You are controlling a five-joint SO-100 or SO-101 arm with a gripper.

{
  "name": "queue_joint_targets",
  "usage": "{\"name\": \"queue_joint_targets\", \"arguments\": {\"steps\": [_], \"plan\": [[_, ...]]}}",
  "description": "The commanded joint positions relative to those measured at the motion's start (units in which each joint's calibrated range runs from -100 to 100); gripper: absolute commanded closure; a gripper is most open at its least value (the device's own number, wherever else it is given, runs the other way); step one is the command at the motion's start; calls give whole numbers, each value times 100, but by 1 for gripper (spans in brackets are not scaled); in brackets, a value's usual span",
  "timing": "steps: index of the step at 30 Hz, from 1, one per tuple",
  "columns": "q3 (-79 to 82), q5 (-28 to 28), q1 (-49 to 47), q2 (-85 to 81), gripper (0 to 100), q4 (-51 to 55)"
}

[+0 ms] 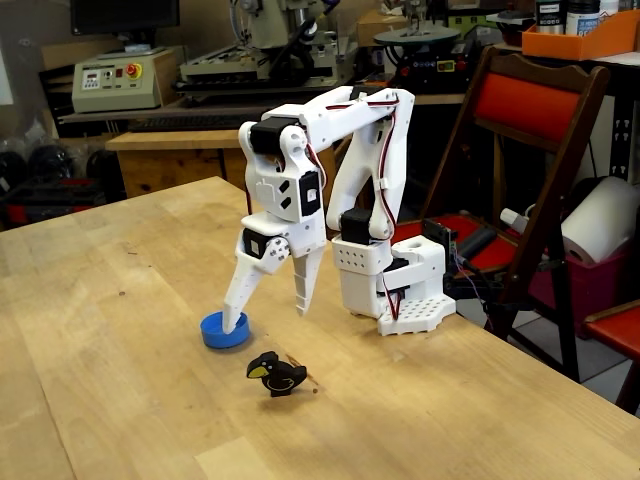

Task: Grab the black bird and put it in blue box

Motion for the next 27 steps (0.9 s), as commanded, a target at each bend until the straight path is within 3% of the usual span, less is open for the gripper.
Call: {"name": "queue_joint_targets", "arguments": {"steps": [1,14,27], "plan": [[126,-15,61,-525,58,-41],[188,-15,9,-37,58,-816],[179,20,53,553,58,-871]]}}
